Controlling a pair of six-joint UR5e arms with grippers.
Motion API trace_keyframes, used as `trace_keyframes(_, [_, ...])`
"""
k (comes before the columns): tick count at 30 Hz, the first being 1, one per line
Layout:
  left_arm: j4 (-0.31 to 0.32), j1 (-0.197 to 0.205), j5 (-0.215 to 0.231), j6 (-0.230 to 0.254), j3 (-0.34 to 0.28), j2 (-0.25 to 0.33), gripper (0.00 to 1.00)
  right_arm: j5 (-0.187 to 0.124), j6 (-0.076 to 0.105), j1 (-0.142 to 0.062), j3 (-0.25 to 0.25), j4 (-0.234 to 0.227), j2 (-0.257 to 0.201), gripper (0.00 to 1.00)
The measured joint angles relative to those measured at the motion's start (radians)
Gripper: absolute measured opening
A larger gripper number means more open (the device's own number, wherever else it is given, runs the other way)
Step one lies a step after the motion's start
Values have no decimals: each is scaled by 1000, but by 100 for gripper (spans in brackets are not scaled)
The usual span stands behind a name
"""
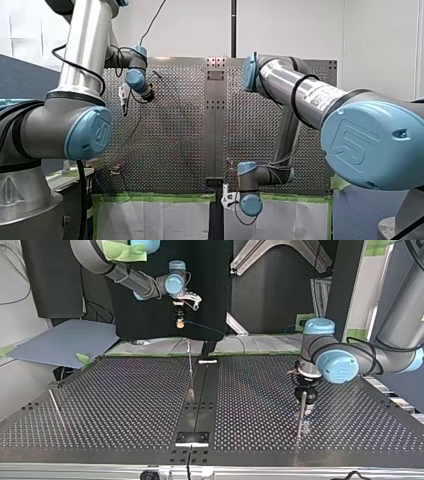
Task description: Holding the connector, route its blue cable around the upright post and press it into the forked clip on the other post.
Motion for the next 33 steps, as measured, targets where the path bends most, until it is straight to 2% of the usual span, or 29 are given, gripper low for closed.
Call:
trace_keyframes(9, [-4, 0, -4, -6, 0, 0, 100, 15, 1, -20, 70, -70, -70, 0])
trace_keyframes(20, [-21, 0, -25, -7, 0, 0, 100, 17, 1, -39, 157, -152, -157, 0])
trace_keyframes(24, [-31, 0, -37, -7, 0, 0, 100, 15, 1, -52, 193, -163, -193, 0])
trace_keyframes(33, [-45, -6, -42, -8, 0, 1, 100, 9, -1, -85, 269, -154, -262, 0])
